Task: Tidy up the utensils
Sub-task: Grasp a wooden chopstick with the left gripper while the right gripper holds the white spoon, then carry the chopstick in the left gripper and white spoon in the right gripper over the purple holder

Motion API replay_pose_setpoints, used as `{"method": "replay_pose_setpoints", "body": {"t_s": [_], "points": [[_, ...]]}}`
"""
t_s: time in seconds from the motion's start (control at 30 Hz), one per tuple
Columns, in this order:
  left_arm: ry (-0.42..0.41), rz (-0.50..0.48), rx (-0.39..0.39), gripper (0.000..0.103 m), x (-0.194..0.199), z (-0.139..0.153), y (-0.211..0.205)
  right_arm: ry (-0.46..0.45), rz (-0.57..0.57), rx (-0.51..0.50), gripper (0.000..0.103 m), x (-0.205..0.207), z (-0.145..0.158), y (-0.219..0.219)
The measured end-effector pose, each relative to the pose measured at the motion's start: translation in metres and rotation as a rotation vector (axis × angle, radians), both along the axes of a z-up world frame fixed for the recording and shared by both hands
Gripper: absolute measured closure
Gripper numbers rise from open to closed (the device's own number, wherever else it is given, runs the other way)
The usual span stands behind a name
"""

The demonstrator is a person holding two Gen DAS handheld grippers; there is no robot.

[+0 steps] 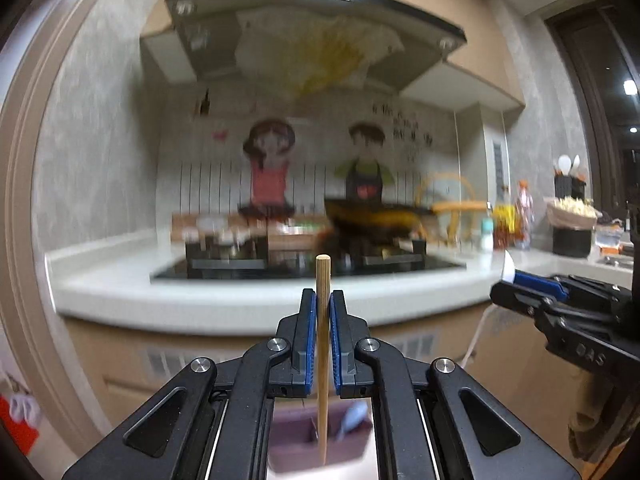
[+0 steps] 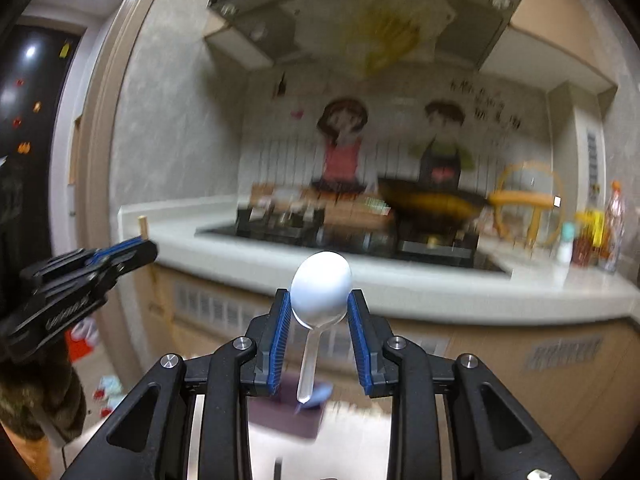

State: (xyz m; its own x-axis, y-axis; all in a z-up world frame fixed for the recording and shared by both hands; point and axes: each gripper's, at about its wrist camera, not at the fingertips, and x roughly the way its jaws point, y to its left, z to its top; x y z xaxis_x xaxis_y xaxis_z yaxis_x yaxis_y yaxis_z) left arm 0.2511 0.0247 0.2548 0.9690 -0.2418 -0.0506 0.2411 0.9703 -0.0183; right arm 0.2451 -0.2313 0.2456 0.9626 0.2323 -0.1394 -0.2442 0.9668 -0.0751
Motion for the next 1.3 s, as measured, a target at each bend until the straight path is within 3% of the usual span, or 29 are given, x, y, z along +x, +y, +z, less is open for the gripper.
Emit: {"method": "replay_pose_setpoints", "body": {"t_s": [0.2, 0.5, 0.67, 1.0, 1.3], "points": [[-0.035, 0.017, -0.003, 0.096, 0.041, 0.018, 0.002, -0.016, -0.011, 0.022, 0.075, 0.042, 0.017, 0.006], [0.049, 0.021, -0.003, 0.096, 0.113, -0.018, -0.002, 0.14, -0.015, -0.027, 0.076, 0.125, -0.048, 0.027], [0.091, 0.041, -0.009, 0.096, 0.147, -0.052, 0.0, 0.206, -0.012, -0.02, 0.076, 0.158, -0.083, 0.027], [0.29, 0.047, -0.063, 0.096, 0.18, -0.125, 0.027, 0.38, 0.018, -0.011, 0.076, 0.199, -0.156, 0.037], [0.64, 0.165, -0.145, 0.092, 0.192, -0.209, 0.094, 0.346, 0.059, -0.04, 0.076, 0.141, -0.152, 0.029]]}}
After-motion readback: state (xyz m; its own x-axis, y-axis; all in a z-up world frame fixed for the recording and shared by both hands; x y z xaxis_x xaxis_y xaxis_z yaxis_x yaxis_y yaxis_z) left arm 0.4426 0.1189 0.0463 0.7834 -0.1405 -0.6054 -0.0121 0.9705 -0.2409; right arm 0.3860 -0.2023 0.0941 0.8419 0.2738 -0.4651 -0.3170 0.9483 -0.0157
